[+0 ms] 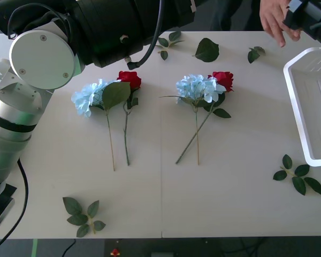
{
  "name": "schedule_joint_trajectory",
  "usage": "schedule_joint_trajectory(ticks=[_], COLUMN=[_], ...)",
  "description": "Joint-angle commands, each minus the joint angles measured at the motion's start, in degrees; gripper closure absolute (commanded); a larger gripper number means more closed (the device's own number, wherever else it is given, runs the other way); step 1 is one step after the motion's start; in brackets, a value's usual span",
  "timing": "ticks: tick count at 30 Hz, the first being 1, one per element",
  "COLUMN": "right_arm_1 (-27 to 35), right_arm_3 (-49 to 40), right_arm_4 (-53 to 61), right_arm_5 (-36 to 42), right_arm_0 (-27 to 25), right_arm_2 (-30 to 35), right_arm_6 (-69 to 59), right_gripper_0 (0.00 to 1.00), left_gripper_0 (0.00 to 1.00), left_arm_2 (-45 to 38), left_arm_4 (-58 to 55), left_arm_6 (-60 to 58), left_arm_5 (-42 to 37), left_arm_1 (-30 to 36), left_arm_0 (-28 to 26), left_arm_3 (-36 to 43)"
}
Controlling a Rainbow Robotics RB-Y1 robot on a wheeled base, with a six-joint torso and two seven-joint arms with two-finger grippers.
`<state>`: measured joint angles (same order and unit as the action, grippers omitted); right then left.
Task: Place the red flowers into the right box and the blue flowers into the left box. If a person shows an open palm, hand one flower to the person first, then continue sorting.
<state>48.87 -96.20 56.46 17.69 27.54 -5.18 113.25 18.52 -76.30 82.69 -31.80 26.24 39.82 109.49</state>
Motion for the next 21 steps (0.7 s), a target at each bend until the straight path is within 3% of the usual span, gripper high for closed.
schedule_joint_trajectory(ticks=[1,12,13,14,15,16,21], right_arm_1=[-1.0,-1.3,-1.4,-1.4,-1.4,-1.5,-1.5], right_arm_3=[-0.6,-0.6,-0.6,-0.7,-0.7,-0.7,-0.7], right_arm_4=[-0.6,0.2,0.2,0.3,0.5,0.6,1.1], right_arm_5=[-0.8,-1.8,-2.1,-2.2,-2.4,-2.5,-4.0], right_arm_0=[2.3,2.3,2.3,2.3,2.3,2.3,2.0], right_arm_2=[-0.6,-1.5,-1.7,-1.9,-1.9,-1.9,-2.6], right_arm_6=[0.9,0.6,0.5,0.4,0.1,0.0,-0.8], right_gripper_0=[1.00,1.00,0.94,0.74,0.24,0.00,0.00], left_gripper_0=[0.00,0.00,0.00,0.00,0.00,0.00,0.00], left_arm_2=[0.6,0.6,0.6,0.6,0.6,0.6,0.6], left_arm_4=[-0.6,-0.6,-0.6,-0.6,-0.6,-0.6,-0.6], left_arm_6=[3.5,3.5,3.5,3.5,3.5,3.5,3.5], left_arm_5=[0.7,0.7,0.7,0.7,0.7,0.7,0.7], left_arm_1=[-1.0,-1.0,-1.0,-1.0,-1.0,-1.0,-1.0], left_arm_0=[2.9,2.9,2.9,2.9,2.9,2.9,2.9], left_arm_3=[0.8,0.8,0.8,0.8,0.8,0.8,0.8])
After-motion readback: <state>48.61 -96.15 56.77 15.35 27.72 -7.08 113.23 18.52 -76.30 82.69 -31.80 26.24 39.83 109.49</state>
